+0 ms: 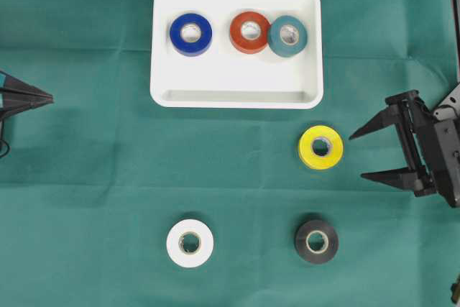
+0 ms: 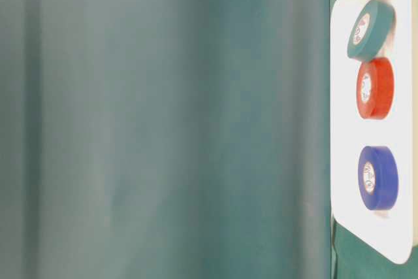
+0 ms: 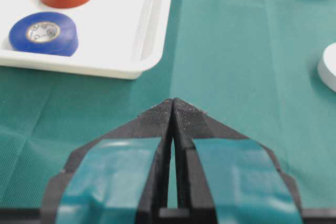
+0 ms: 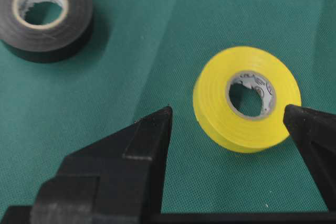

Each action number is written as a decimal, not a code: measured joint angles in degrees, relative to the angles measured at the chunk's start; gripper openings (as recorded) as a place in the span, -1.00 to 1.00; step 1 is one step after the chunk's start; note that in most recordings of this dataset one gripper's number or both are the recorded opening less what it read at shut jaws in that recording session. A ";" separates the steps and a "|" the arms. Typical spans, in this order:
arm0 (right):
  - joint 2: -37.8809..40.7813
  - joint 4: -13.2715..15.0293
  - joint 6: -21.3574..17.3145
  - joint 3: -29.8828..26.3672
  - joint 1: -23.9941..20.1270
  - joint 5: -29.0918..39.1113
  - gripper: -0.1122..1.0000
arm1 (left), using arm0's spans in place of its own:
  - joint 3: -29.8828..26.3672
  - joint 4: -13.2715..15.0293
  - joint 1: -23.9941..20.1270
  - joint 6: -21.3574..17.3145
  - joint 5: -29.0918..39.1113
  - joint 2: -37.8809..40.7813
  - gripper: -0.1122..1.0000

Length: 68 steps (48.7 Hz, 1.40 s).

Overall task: Put the tape into the white case with the right arm.
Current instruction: 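Retract the open right gripper to the right of the tray, then move the right gripper down-left over the white tape roll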

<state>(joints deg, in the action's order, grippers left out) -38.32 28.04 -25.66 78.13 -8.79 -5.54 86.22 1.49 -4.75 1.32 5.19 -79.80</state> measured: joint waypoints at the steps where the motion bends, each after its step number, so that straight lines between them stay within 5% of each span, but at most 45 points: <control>1: -0.09 0.00 0.09 0.00 -0.09 0.00 0.24 | 0.00 0.00 0.00 0.00 -0.09 -0.09 -0.79; 18: 5.89 2.02 0.44 -4.39 -2.29 -0.26 0.22 | 0.00 0.09 0.00 0.00 -0.09 0.00 -0.79; 43: 35.86 2.11 0.44 -29.79 -4.83 -1.76 0.23 | 0.00 0.09 0.00 0.00 -0.09 0.00 -0.79; 68: 50.27 2.37 0.26 -46.05 -9.67 -1.67 0.23 | 0.18 0.09 0.00 0.00 -0.09 -0.18 -0.79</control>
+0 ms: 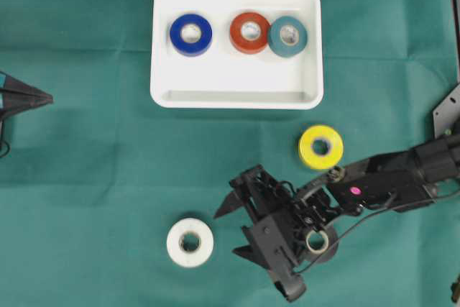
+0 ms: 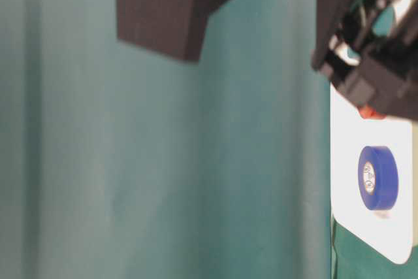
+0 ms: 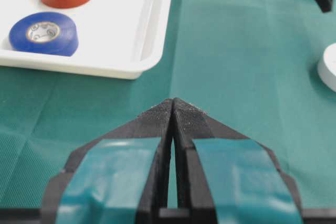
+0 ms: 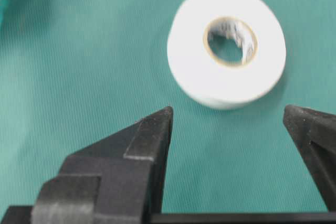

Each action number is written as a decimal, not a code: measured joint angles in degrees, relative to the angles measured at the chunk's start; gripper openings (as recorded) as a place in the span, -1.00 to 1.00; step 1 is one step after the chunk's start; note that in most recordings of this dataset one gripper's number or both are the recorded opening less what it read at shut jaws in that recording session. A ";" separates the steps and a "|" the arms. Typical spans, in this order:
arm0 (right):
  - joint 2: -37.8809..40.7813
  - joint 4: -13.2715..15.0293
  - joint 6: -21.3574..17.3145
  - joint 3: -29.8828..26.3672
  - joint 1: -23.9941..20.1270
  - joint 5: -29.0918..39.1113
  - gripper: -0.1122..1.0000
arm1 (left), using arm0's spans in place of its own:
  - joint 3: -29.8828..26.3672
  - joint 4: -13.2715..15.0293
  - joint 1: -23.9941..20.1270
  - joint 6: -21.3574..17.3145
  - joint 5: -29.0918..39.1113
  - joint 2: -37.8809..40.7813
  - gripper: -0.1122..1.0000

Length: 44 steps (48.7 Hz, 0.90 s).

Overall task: Put the tape into the white case with the right arm.
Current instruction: 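Move the right gripper down-left over the white tape roll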

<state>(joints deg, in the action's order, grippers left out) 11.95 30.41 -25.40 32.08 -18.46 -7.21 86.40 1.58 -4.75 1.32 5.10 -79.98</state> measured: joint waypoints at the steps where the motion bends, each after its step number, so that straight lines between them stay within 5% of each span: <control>1: 0.35 0.00 0.00 -0.44 -0.09 0.00 0.23 | 0.00 -0.09 0.00 -0.09 0.00 -0.09 -0.78; 25: 7.12 0.00 -0.35 -9.76 -1.58 2.46 0.23 | -0.09 0.00 0.00 0.00 0.00 0.00 -0.79; 44: 8.79 0.00 -0.35 -11.25 -2.46 2.81 0.23 | 0.00 0.00 0.00 0.00 0.09 0.00 -0.79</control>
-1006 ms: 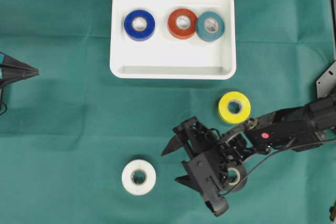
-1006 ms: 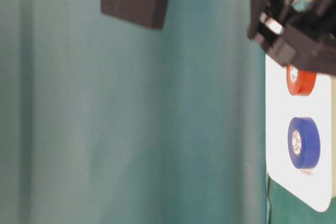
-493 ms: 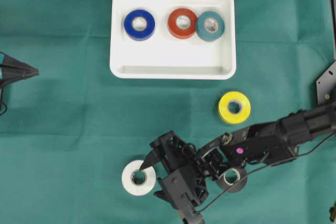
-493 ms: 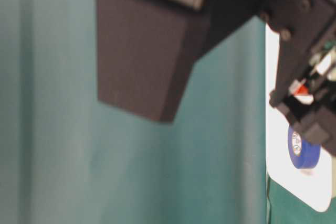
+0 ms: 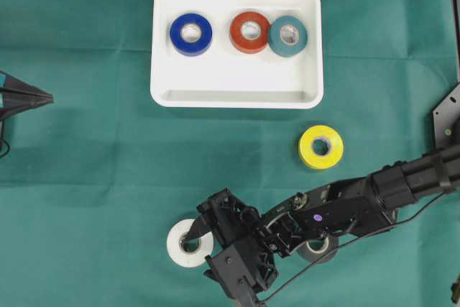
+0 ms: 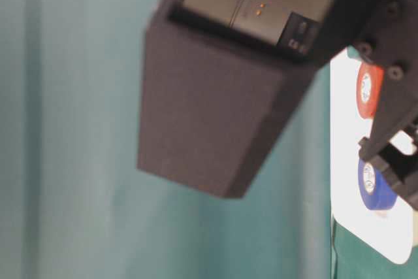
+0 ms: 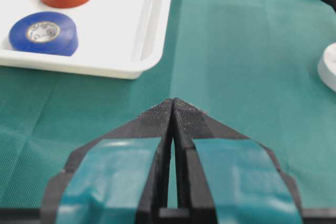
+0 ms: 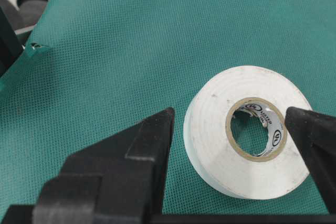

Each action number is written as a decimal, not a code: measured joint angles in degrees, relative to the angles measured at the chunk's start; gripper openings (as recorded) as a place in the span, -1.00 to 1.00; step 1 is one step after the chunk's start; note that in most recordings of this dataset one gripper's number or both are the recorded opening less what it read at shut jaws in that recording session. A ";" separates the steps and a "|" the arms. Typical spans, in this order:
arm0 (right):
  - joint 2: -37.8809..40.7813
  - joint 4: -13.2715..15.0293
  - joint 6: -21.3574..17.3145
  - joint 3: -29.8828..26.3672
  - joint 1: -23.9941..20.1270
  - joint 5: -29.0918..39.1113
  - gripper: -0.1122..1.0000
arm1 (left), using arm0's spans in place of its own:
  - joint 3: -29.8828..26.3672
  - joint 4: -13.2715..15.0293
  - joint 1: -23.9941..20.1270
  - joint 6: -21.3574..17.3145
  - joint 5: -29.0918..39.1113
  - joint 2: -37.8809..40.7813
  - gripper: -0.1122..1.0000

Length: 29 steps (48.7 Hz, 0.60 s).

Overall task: Put the tape into the white case with the right arm.
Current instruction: 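Move the right gripper down-left over the white tape roll, then lower the right gripper and grasp the white tape roll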

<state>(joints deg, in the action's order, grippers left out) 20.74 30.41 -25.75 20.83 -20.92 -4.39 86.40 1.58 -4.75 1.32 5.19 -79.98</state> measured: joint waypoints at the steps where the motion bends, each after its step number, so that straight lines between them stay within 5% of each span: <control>1: 0.09 0.00 -0.09 0.00 0.00 0.00 0.23 | 0.00 0.00 0.00 0.00 -0.09 0.00 -0.78; 29: 4.13 0.00 0.00 -1.67 0.09 0.26 0.16 | -0.09 0.00 0.00 0.00 0.00 0.00 -0.79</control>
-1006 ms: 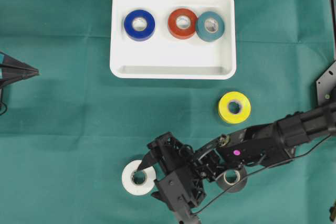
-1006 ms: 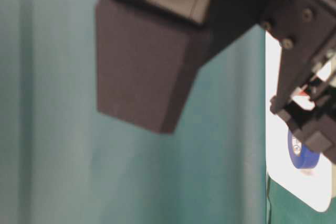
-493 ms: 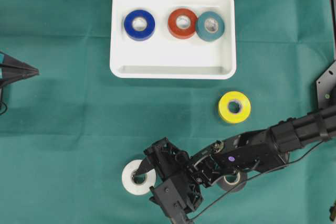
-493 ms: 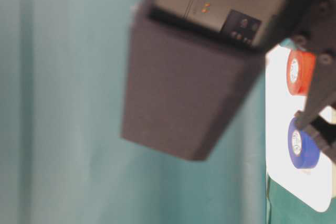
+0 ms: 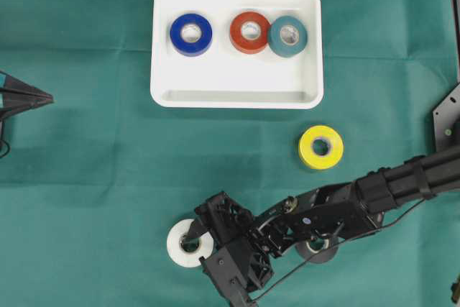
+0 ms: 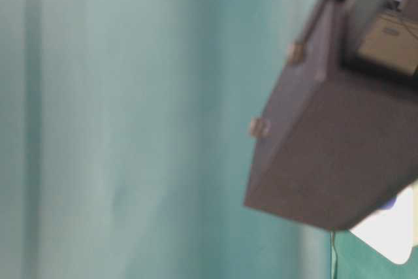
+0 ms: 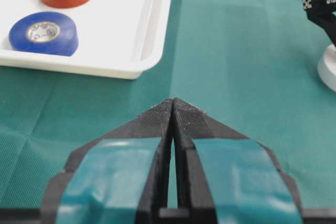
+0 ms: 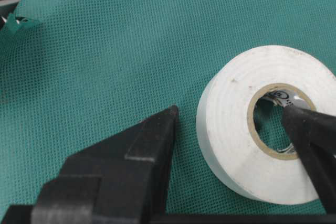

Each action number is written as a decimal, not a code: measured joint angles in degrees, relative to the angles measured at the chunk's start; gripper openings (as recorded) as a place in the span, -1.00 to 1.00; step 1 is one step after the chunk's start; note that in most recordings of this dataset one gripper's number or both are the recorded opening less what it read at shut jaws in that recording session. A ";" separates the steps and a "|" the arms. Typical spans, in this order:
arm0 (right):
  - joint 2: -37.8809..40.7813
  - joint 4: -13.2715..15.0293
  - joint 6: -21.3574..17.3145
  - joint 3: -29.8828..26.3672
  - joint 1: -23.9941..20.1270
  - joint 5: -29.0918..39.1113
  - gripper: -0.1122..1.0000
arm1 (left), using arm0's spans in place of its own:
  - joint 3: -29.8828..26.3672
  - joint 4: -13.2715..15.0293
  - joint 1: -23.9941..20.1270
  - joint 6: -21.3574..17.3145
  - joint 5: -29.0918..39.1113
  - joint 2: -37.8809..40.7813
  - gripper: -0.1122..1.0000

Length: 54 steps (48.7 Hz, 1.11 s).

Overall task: Put the tape into the white case with the right arm.
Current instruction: 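Lower the right gripper and grasp the white tape roll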

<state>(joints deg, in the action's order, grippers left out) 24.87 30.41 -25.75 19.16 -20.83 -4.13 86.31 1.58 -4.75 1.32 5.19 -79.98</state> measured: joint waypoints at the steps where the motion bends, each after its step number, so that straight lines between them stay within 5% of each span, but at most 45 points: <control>1: 0.00 0.00 -0.09 -0.09 -0.09 0.09 0.14 | 0.09 0.00 0.00 0.00 -0.09 0.00 -0.78; 17: 0.26 0.00 -0.18 -1.49 -0.18 4.39 -0.64 | 0.18 0.00 0.00 0.00 0.00 0.00 -0.79; 54: -0.35 -0.09 -0.09 -2.72 0.00 8.26 -0.73 | 0.18 0.00 0.00 0.00 -0.09 0.00 -0.78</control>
<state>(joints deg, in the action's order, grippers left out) 24.52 30.32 -25.84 16.44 -20.83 4.13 86.48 1.58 -4.75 1.32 5.10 -79.98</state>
